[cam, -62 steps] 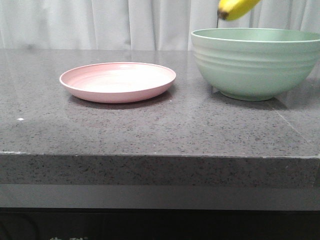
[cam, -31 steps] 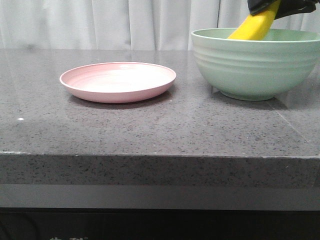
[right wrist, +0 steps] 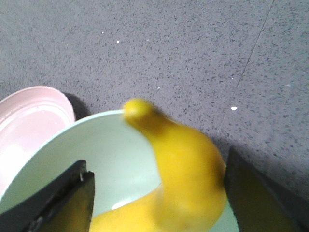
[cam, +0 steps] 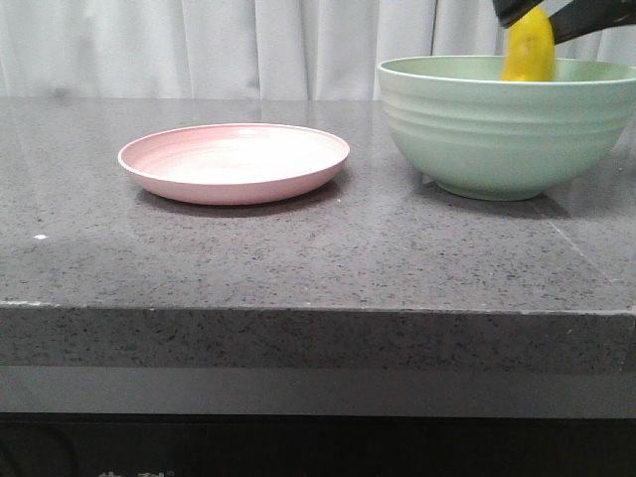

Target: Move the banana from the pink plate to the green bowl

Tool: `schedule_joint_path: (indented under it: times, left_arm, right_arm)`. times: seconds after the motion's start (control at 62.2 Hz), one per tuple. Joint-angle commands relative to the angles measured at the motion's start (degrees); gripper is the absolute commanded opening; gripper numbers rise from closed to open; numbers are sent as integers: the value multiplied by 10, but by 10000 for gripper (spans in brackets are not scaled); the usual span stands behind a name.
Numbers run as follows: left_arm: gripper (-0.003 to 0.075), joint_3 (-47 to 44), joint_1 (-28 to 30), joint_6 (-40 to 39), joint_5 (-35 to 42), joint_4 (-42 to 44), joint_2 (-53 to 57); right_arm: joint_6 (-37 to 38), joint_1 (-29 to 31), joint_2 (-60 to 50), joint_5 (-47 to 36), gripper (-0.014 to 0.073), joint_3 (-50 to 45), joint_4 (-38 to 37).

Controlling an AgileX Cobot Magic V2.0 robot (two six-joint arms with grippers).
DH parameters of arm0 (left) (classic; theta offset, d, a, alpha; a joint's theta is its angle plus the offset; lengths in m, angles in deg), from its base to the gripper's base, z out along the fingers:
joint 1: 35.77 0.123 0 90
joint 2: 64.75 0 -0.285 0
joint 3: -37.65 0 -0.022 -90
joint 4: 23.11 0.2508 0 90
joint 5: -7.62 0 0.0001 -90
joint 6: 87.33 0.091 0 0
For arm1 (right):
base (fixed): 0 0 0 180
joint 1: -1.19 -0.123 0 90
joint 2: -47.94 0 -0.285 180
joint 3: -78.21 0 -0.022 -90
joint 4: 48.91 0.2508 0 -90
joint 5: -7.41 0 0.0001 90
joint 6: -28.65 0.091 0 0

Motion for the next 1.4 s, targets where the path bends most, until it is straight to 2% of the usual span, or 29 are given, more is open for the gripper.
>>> schedule_joint_path:
  times: [0.0, 0.193, 0.354, 0.659, 0.756, 0.949, 1.093, 1.222, 1.286, 1.383]
  left_arm:
    - [640, 20, -2, 0, 34, -17, 6]
    - [640, 20, -2, 0, 34, -16, 6]
    - [640, 20, -2, 0, 34, -16, 6]
    - [640, 20, -2, 0, 34, -16, 6]
    - [640, 20, -2, 0, 34, -16, 6]
    - [640, 20, -2, 0, 34, -16, 6]
    - [640, 20, -2, 0, 34, -16, 6]
    - [627, 20, -2, 0, 34, -16, 6]
    - [585, 20, -2, 0, 34, -16, 6]
    - [490, 20, -2, 0, 34, -16, 6]
  right_arm:
    - [41, 4, -64, 6, 569, 22, -32]
    - [179, -6, -180, 80, 569, 9, -195]
    - [231, -26, -294, 65, 569, -65, -273]
    - [338, -25, -503, 80, 569, -199, -420]
    - [362, -25, -565, 84, 569, -234, -429]
    - [362, -25, -650, 101, 569, -292, -395]
    - [362, -25, -670, 138, 569, -301, -371]
    - [362, -25, -670, 138, 564, -301, -371]
    - [365, -25, -670, 135, 521, -302, -371]
    - [367, -25, -670, 135, 407, -302, -371]
